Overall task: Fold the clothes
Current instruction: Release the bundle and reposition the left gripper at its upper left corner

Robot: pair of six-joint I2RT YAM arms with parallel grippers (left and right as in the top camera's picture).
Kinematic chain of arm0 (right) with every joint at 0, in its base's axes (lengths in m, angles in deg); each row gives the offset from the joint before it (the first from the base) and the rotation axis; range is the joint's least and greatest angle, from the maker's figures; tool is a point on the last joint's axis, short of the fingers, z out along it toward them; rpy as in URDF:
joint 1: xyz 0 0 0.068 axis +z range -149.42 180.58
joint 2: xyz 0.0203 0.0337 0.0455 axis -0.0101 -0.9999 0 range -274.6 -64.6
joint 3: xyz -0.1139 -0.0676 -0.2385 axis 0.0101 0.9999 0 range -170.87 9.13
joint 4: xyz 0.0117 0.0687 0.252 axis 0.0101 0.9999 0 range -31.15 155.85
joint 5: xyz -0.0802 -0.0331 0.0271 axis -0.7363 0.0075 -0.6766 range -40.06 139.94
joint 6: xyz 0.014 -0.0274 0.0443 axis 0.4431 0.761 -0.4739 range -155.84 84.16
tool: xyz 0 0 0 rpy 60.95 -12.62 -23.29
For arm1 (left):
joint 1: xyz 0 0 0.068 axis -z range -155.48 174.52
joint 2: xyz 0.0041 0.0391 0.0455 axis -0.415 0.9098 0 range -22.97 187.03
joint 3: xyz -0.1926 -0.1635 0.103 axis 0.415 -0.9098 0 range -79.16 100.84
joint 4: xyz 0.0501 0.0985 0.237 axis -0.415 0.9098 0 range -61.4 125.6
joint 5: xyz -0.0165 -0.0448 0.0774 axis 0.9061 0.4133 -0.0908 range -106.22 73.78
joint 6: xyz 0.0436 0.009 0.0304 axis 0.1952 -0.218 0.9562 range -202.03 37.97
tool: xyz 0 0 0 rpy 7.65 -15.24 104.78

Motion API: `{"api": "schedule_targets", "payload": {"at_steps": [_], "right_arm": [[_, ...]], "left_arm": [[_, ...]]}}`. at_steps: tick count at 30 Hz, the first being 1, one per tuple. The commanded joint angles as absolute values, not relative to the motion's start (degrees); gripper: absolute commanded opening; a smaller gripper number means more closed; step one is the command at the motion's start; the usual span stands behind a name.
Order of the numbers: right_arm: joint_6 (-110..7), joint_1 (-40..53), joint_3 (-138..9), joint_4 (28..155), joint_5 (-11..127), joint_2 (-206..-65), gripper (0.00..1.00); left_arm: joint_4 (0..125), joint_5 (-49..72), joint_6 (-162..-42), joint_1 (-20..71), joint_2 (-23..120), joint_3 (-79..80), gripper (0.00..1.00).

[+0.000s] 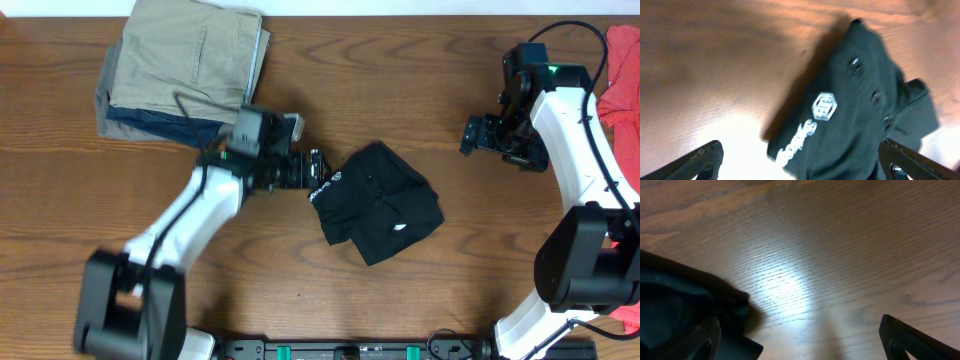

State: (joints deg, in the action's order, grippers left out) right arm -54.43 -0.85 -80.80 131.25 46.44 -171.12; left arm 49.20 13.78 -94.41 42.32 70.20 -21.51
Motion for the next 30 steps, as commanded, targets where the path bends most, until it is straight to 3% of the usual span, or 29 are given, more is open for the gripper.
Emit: {"api": "schedule_targets", "payload": {"at_steps": [1,8,23,27,30], "right_arm": [[-53.77,-0.52,-80.93,131.27,45.67,-170.73,0.99],[-53.77,-0.52,-80.93,131.27,45.67,-170.73,0.99],[-53.77,-0.52,-80.93,131.27,45.67,-170.73,0.99],[-53.77,-0.52,-80.93,131.27,45.67,-170.73,0.99],[-53.77,-0.52,-80.93,131.27,45.67,-170.73,0.99]], "left_arm": [[52.19,25.69,-83.90,42.01,77.02,-13.16,0.99],[54.64,30.78,-80.93,43.92,87.31,-6.91,0.98],[54.07,34.78,-80.95,48.59,93.54,-6.91,0.98],[54.03,33.97,-80.97,51.04,93.54,-6.91,0.80],[54.03,31.02,-81.01,52.00,93.54,-6.91,0.45]]}}
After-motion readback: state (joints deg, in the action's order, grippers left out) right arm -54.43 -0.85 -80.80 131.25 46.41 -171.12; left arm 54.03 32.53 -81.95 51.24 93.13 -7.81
